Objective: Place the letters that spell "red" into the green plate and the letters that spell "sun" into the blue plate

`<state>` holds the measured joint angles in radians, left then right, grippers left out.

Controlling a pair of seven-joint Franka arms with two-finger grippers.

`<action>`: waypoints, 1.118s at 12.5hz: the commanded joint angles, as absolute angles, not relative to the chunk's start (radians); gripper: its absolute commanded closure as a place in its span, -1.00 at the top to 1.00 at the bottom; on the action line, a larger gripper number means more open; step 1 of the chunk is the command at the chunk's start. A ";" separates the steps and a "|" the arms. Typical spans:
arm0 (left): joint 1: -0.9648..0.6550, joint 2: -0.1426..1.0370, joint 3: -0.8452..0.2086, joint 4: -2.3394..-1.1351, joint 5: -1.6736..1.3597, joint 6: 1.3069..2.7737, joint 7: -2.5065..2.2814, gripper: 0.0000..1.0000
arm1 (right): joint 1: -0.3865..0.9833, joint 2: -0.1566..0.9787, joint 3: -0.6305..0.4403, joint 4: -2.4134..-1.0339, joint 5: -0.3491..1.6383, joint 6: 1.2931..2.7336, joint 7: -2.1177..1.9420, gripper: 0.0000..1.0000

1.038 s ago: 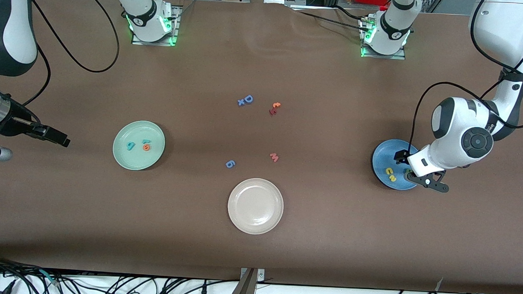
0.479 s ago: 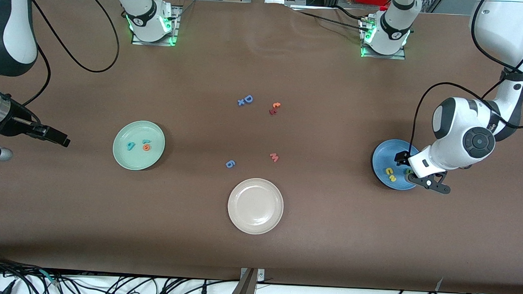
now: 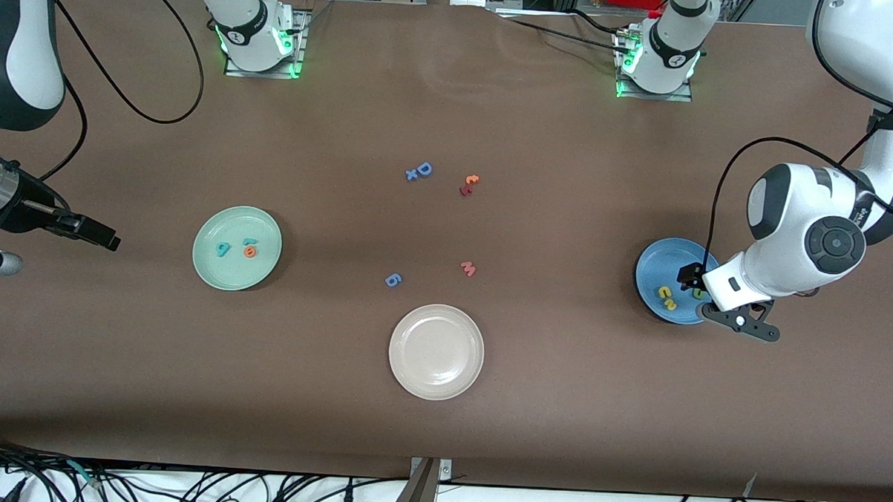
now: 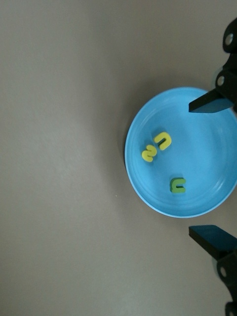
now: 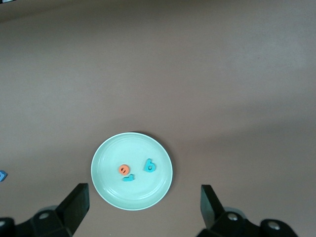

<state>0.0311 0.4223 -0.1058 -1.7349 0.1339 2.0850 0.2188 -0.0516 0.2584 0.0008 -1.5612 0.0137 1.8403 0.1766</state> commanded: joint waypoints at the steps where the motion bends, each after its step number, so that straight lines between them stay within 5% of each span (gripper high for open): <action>1: -0.116 0.324 0.018 -1.721 0.115 1.997 0.177 1.00 | -0.046 0.244 -0.006 -1.577 0.017 1.847 0.158 0.99; 7: -0.133 0.123 0.032 -1.720 0.023 1.875 0.150 1.00 | -0.046 0.244 -0.006 -1.577 0.017 1.847 0.158 0.99; 14: -0.143 0.017 0.095 -1.697 -0.032 1.821 0.155 1.00 | -0.048 0.244 -0.006 -1.577 0.017 1.845 0.158 0.99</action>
<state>-0.1248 0.0468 0.0783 -1.6978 0.0095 1.8390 0.1562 -0.0513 0.2584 0.0006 -1.5621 0.0137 1.8403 0.1766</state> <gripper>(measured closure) 0.000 0.000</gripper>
